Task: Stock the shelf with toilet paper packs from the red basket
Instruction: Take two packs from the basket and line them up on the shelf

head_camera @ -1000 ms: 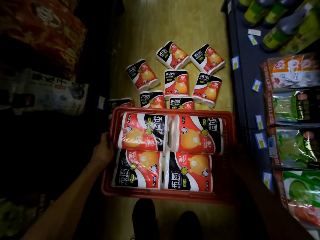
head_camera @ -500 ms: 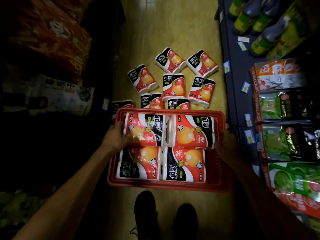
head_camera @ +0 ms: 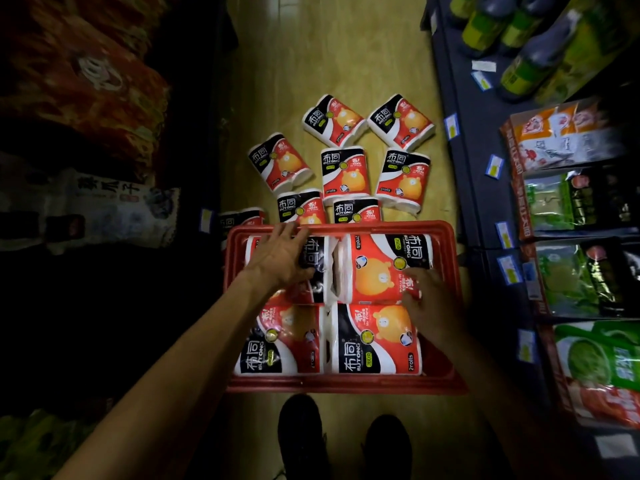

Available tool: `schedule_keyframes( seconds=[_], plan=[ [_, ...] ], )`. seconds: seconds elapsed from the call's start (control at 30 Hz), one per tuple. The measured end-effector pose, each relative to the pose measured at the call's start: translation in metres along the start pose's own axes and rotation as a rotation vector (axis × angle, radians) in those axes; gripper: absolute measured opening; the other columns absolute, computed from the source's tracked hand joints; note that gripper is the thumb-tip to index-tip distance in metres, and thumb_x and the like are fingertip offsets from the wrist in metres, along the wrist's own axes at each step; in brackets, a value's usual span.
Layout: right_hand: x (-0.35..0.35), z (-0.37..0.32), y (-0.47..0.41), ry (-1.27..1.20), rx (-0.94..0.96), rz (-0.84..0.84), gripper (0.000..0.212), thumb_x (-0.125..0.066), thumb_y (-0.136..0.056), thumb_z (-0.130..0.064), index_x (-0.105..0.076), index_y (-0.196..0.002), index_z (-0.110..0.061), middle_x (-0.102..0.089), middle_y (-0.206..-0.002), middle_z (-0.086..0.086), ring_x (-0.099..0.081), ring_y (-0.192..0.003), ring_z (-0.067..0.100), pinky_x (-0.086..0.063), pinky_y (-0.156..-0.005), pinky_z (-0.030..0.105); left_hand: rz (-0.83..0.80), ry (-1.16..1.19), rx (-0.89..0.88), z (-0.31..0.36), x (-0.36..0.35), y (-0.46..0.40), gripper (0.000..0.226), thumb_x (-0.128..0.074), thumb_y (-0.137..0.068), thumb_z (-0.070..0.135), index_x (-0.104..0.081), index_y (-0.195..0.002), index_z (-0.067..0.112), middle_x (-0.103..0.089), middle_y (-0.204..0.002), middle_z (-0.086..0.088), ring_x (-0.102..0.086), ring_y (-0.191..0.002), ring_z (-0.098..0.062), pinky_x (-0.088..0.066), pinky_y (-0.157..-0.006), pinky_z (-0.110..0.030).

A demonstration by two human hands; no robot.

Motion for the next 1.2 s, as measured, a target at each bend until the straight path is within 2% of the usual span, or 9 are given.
schedule_keyframes(
  seconds=[0.1, 0.23, 0.33, 0.43, 0.5, 0.57, 0.8, 0.97, 1.2],
  plan=[
    [-0.001, 0.013, -0.009, 0.019, -0.006, 0.029, 0.035, -0.058, -0.089, -0.013, -0.055, -0.123, -0.015, -0.053, -0.13, 0.009, -0.054, -0.119, 0.028, -0.04, -0.101, 0.033, -0.076, -0.058, -0.054, 0.007, -0.005, -0.029, 0.091, -0.071, -0.078, 0.052, -0.02, -0.151, 0.03, -0.02, -0.159, -0.007, -0.02, -0.145, -0.033, -0.02, -0.116, -0.055],
    [0.002, 0.023, -0.014, 0.012, -0.035, 0.06, 0.031, -0.055, -0.092, -0.015, -0.056, -0.123, -0.014, -0.056, -0.127, 0.007, -0.054, -0.116, 0.023, -0.019, -0.092, 0.009, -0.216, -0.062, -0.068, 0.015, -0.014, -0.047, 0.087, -0.076, -0.078, 0.034, -0.026, -0.149, 0.034, -0.03, -0.154, -0.005, -0.037, -0.135, -0.031, -0.04, -0.108, -0.045],
    [0.006, 0.023, -0.013, 0.014, -0.044, 0.079, 0.031, -0.054, -0.094, -0.014, -0.057, -0.125, -0.011, -0.055, -0.127, 0.007, -0.044, -0.118, 0.016, -0.017, -0.086, 0.005, -0.193, -0.114, -0.075, 0.018, -0.016, -0.05, 0.089, -0.079, -0.074, 0.036, -0.029, -0.148, 0.035, -0.026, -0.152, -0.008, -0.026, -0.139, -0.032, -0.033, -0.112, -0.049],
    [0.011, 0.023, -0.012, -0.034, -0.05, 0.108, 0.032, -0.054, -0.092, -0.011, -0.056, -0.124, -0.01, -0.054, -0.126, 0.01, -0.051, -0.116, 0.022, -0.039, -0.096, 0.023, -0.142, -0.138, -0.093, 0.019, -0.015, -0.049, 0.093, -0.08, -0.071, 0.039, -0.028, -0.148, 0.035, -0.02, -0.151, -0.013, -0.018, -0.141, -0.034, -0.027, -0.115, -0.051],
    [0.016, 0.024, -0.01, -0.064, -0.058, 0.15, 0.031, -0.054, -0.091, -0.008, -0.057, -0.121, -0.009, -0.051, -0.124, 0.01, -0.057, -0.11, 0.026, -0.051, -0.091, 0.041, -0.129, -0.126, -0.105, 0.02, -0.013, -0.047, 0.093, -0.081, -0.07, 0.038, -0.029, -0.147, 0.035, -0.026, -0.147, -0.013, -0.024, -0.137, -0.033, -0.031, -0.112, -0.05],
    [0.021, 0.026, -0.008, -0.077, -0.074, 0.186, 0.028, -0.053, -0.091, -0.008, -0.057, -0.119, -0.011, -0.048, -0.122, 0.006, -0.059, -0.107, 0.026, -0.055, -0.085, 0.047, -0.126, -0.112, -0.097, 0.017, -0.013, -0.044, 0.093, -0.081, -0.07, 0.037, -0.029, -0.146, 0.033, -0.03, -0.145, -0.012, -0.03, -0.134, -0.034, -0.036, -0.109, -0.051],
    [0.022, 0.046, 0.002, -0.168, -0.231, 0.175, 0.029, -0.05, -0.09, -0.004, -0.056, -0.118, -0.009, -0.046, -0.107, -0.004, -0.061, -0.099, 0.027, -0.054, -0.081, 0.045, -0.083, -0.074, -0.103, 0.015, -0.01, -0.023, 0.094, -0.08, -0.072, 0.035, -0.023, -0.146, 0.024, -0.04, -0.145, -0.011, -0.041, -0.129, -0.033, -0.041, -0.104, -0.046],
    [0.027, 0.059, 0.014, -0.153, -0.264, 0.176, 0.023, -0.053, -0.089, -0.018, -0.055, -0.111, -0.022, -0.057, -0.118, 0.005, -0.061, -0.101, 0.026, -0.054, -0.083, 0.048, -0.024, -0.178, -0.05, 0.011, 0.014, -0.004, 0.106, -0.081, -0.069, 0.041, -0.015, -0.15, 0.023, -0.032, -0.143, -0.016, -0.033, -0.131, -0.036, -0.04, -0.104, -0.046],
    [0.035, 0.06, 0.028, -0.218, -0.323, 0.141, 0.02, -0.056, -0.091, -0.023, -0.055, -0.111, -0.021, -0.062, -0.109, 0.006, -0.062, -0.096, 0.026, -0.054, -0.081, 0.046, 0.211, 0.204, 0.019, -0.024, 0.066, 0.037, 0.085, -0.086, -0.061, 0.028, -0.042, -0.131, 0.012, -0.051, -0.118, -0.016, -0.049, -0.107, -0.034, -0.045, -0.082, -0.039]
  ],
)
Point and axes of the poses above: each hand's wrist, its own y-axis away from the middle knuckle, its own x-axis out of the back of the hand, z = x × y, the point moved 9 cm from there along -y, towards the middle knuckle
